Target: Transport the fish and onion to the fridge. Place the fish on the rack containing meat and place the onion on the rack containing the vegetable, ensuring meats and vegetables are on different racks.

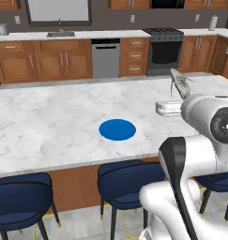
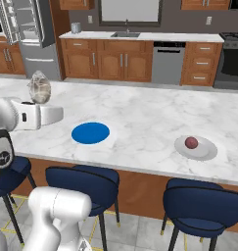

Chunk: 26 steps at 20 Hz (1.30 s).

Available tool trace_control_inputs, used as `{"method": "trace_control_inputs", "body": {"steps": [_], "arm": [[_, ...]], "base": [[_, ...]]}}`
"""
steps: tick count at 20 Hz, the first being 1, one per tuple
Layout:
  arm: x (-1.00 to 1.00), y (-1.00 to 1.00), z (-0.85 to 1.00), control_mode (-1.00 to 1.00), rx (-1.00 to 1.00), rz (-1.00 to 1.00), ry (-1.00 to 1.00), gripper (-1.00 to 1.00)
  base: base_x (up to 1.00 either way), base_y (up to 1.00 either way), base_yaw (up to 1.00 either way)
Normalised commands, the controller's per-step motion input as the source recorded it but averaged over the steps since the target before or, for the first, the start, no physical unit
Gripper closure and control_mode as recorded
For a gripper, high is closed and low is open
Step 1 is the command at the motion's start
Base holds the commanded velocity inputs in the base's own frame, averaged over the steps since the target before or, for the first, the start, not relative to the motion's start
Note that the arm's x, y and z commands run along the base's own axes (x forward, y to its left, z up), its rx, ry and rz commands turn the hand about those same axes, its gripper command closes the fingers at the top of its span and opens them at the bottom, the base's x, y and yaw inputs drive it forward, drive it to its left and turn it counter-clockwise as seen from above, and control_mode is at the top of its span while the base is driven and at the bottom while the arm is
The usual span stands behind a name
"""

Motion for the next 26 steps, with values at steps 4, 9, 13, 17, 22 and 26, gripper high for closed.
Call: {"method": "trace_control_inputs", "body": {"steps": [4, 9, 13, 17, 22, 26], "arm": [[-0.94, -0.06, 0.18, -1.00, 0.00, 0.00, -0.07, 1.00], [-0.34, 0.00, -0.02, 1.00, 0.00, 0.00, -0.05, 1.00], [0.00, 0.00, 0.00, 1.00, 0.00, 0.00, 0.00, 1.00], [0.00, 0.00, 0.00, 1.00, 0.00, 0.00, 0.00, 1.00], [0.00, 0.00, 0.00, 1.00, 0.00, 0.00, 0.00, 1.00], [0.00, 0.00, 0.00, 1.00, 0.00, 0.00, 0.00, 1.00]], "base": [[0.00, 0.00, 0.00], [-0.03, 0.02, 0.00], [-0.50, 0.60, 0.07], [-0.97, 1.00, 0.06], [-1.00, 1.00, 0.12], [-0.98, 1.00, 0.14]]}}
